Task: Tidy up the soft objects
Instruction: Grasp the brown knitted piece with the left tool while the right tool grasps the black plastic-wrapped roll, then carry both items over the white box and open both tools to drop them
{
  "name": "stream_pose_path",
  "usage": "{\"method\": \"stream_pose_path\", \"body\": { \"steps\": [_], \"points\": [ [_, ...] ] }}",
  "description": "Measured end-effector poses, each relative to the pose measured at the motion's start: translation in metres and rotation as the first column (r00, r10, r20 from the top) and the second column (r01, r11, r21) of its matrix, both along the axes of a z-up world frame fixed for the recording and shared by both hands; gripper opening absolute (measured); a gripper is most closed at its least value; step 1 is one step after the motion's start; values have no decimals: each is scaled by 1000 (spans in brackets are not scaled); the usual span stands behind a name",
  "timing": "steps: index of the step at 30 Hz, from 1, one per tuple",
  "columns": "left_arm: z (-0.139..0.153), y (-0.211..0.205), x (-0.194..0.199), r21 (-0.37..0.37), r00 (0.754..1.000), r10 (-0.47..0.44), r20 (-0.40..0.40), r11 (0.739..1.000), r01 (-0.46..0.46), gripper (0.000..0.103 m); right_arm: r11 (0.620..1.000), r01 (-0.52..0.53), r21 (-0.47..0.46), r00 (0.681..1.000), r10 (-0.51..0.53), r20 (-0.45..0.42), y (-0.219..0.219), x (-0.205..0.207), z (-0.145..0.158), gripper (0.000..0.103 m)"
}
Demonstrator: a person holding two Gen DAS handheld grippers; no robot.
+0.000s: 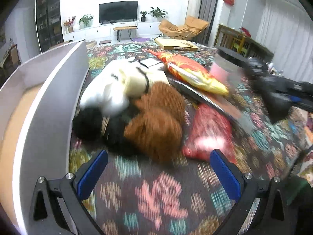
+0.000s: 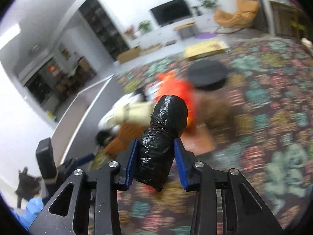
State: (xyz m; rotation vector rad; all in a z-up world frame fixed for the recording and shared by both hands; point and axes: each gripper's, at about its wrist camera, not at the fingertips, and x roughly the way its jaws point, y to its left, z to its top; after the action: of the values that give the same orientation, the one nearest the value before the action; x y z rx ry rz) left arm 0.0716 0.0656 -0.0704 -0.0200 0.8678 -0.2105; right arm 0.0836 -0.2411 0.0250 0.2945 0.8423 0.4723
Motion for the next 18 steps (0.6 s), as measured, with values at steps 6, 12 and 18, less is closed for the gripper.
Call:
{"method": "stream_pose_path", "body": {
  "steps": [6, 12, 18],
  "points": [
    [-26, -13, 53, 119, 995, 17, -95, 993, -6, 103, 967, 182, -175, 980, -193, -47, -84, 36, -34, 41],
    [-17, -7, 58, 46, 994, -5, -107, 999, 10, 68, 965, 140, -224, 953, -192, -236, -104, 70, -77, 69],
    [1, -3, 52, -30, 991, -6, -131, 1000, 2, 51, 923, 18, -384, 922, -164, -352, -84, 103, -86, 40]
  ]
}}
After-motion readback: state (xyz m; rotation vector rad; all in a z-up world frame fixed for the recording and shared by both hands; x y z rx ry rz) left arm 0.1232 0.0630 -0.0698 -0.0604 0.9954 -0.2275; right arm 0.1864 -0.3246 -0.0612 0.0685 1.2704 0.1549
